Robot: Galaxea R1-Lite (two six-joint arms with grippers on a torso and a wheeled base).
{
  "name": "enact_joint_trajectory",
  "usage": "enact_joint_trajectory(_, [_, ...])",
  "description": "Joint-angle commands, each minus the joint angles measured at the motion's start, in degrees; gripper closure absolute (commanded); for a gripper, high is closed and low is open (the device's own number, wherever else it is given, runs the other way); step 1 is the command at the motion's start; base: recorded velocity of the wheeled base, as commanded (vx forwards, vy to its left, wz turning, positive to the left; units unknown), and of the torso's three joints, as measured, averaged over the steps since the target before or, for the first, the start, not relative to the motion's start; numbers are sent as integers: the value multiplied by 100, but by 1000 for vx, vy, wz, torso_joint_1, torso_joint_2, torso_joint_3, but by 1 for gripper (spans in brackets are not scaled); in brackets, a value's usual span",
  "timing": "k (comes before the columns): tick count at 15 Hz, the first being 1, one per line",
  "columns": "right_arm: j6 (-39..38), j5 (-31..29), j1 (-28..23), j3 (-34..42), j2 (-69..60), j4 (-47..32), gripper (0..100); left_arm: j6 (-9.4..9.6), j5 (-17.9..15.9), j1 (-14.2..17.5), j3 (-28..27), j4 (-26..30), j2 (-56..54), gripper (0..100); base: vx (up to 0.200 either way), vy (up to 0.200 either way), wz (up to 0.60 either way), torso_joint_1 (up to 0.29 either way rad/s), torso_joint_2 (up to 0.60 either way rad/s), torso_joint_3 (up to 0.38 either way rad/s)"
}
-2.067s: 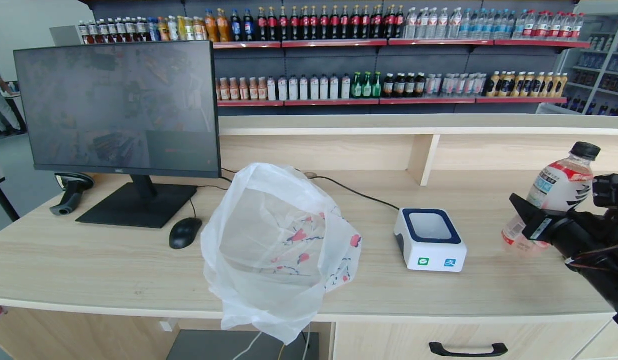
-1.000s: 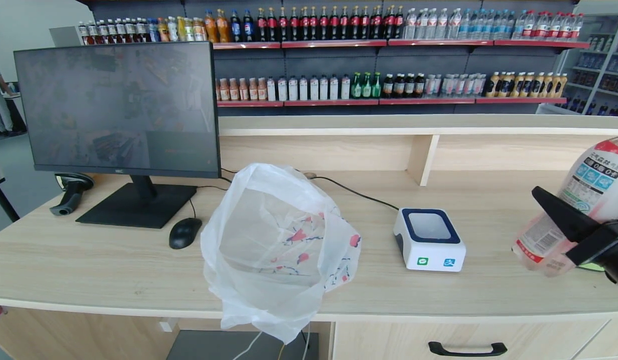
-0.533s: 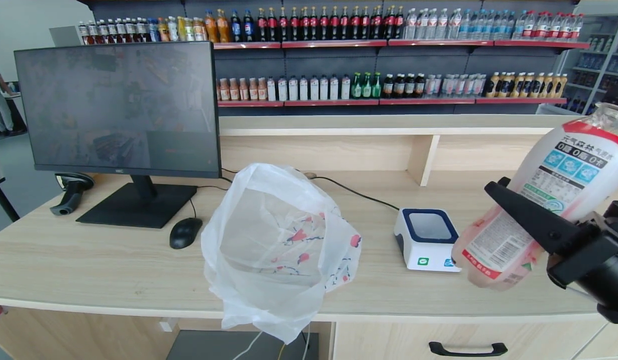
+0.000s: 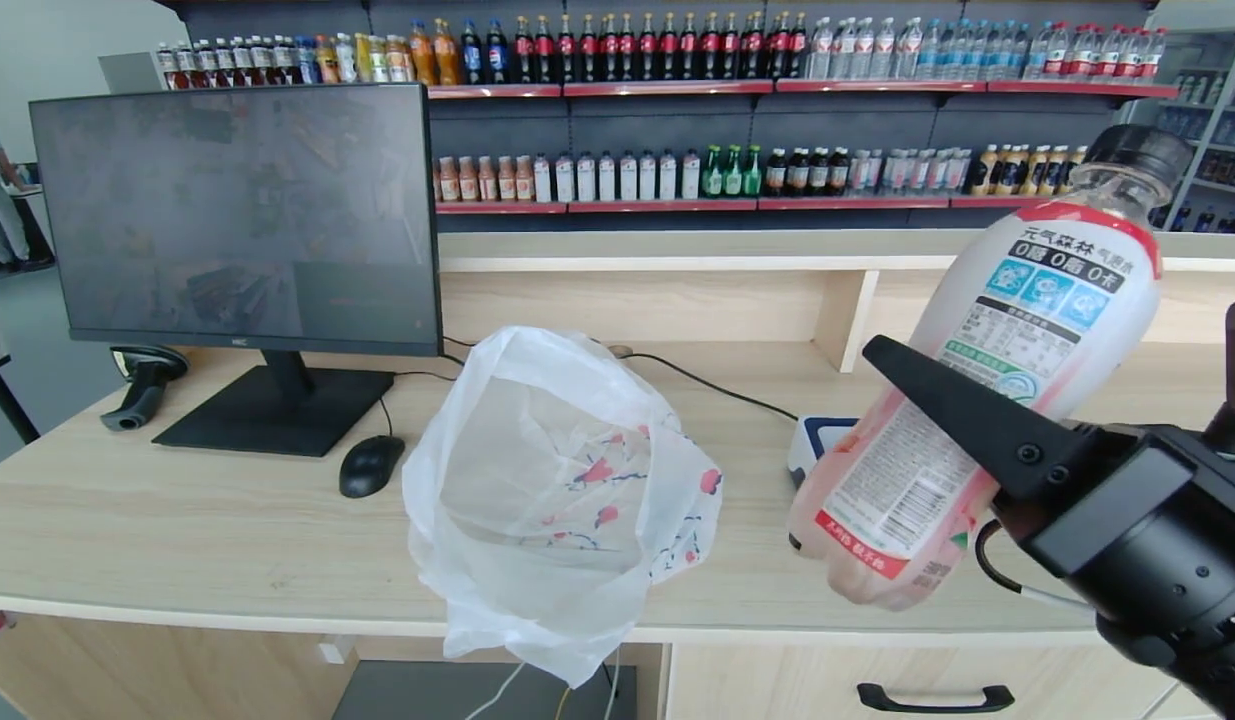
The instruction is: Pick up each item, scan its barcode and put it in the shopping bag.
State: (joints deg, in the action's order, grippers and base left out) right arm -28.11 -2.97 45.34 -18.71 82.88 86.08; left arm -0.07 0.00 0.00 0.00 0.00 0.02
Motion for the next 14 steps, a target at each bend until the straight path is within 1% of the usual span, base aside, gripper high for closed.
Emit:
enact_joint_trajectory(1, [-291,-1,63,-247,184,58,100,-1,0,0,0,0,-2,0,0,0,0,0,0,0])
enact_joint_trajectory(3, [-880,34,63,-423,132,172,100,-1,0,0,0,0,-2,0,0,0,0,0,0,0])
enact_joint_trajectory(4, [-1003,43,72,-475,114,172,100,-1,0,0,0,0,-2,0,0,0,0,0,0,0])
enact_joint_trajectory(14, [-1021,87,151,-449,44,190,100,-1,0,0,0,0,-2,0,0,0,0,0,0,0])
